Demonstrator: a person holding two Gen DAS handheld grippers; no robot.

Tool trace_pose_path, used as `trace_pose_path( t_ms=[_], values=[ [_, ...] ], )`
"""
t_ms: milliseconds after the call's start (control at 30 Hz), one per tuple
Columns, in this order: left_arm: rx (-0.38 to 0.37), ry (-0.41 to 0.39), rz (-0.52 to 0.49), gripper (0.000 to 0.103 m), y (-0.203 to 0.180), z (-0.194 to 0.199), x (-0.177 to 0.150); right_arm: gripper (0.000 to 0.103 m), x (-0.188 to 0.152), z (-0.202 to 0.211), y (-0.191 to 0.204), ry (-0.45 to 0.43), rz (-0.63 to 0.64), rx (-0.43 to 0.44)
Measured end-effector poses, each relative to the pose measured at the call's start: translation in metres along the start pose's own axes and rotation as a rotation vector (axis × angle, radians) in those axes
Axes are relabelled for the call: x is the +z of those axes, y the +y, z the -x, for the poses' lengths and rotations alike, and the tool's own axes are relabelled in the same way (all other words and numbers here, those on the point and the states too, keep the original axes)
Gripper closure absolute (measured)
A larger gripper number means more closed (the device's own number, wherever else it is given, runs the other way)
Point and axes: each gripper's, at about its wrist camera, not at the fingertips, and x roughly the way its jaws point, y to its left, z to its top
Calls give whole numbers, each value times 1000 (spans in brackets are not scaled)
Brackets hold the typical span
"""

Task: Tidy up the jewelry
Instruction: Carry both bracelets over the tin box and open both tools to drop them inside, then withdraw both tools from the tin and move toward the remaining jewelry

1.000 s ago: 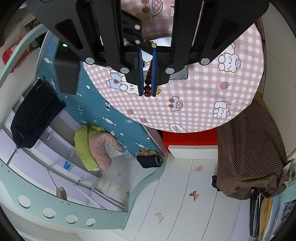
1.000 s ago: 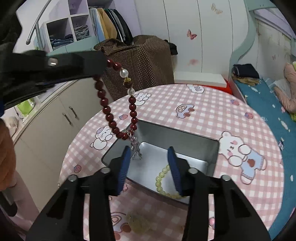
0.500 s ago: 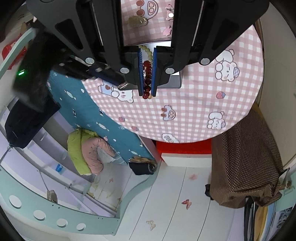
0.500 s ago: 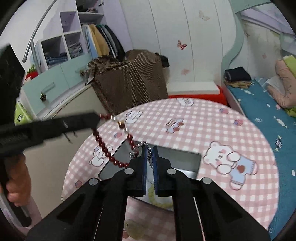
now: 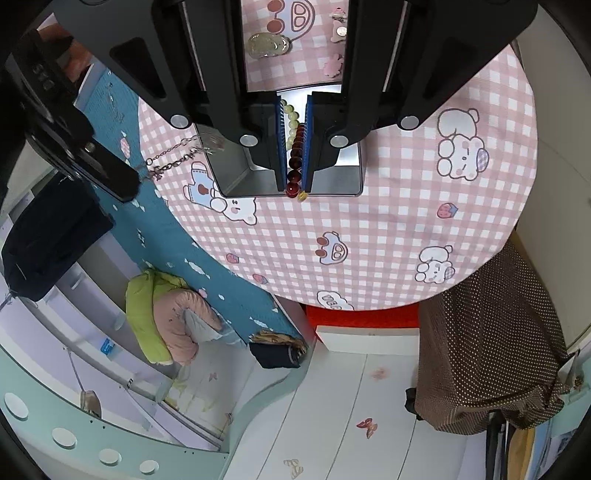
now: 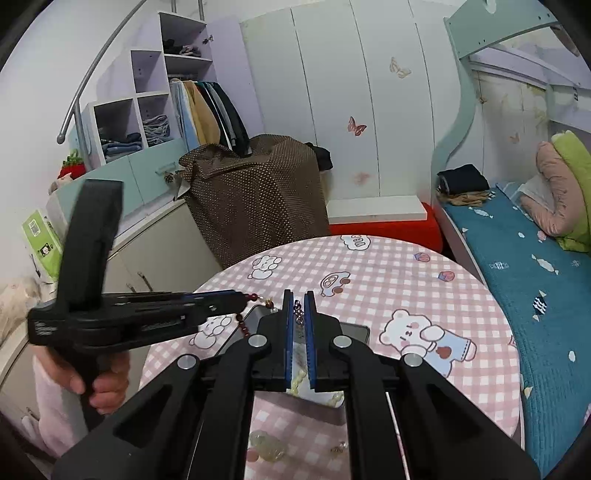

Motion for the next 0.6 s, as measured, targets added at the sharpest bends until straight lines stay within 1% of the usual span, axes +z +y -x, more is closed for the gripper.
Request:
trace_pose_path(
  t_ms=[133, 200, 267, 300, 367, 400, 467, 533, 600],
  values=[
    [15, 20, 6, 94, 2, -6, -3, 97, -10, 4, 5, 38, 13, 39],
    [19, 19, 5, 94, 1, -5, -5, 95, -13, 4, 6, 61, 9, 38],
    [24, 14, -1, 87, 1, -4, -6, 93, -16, 1, 6, 81, 0, 32],
    [28, 12, -2, 80, 0, -3, -7, 92, -16, 2, 5, 77, -2, 25],
    [38, 11, -9, 74, -1, -2, -8, 83, -15, 1, 6, 73, -9, 15],
    [40, 11, -8, 69, -1, -3, -8, 80, -15, 1, 5, 72, -11, 3],
    [44, 12, -8, 69, -1, -2, -9, 73, -15, -1, 1, 72, -21, -11],
    [52, 13, -4, 57, 0, -2, -10, 69, -16, -2, -3, 74, -33, -26],
    [54, 7, -6, 57, -1, 1, -11, 66, -15, -4, -5, 76, -37, -40]
  ],
)
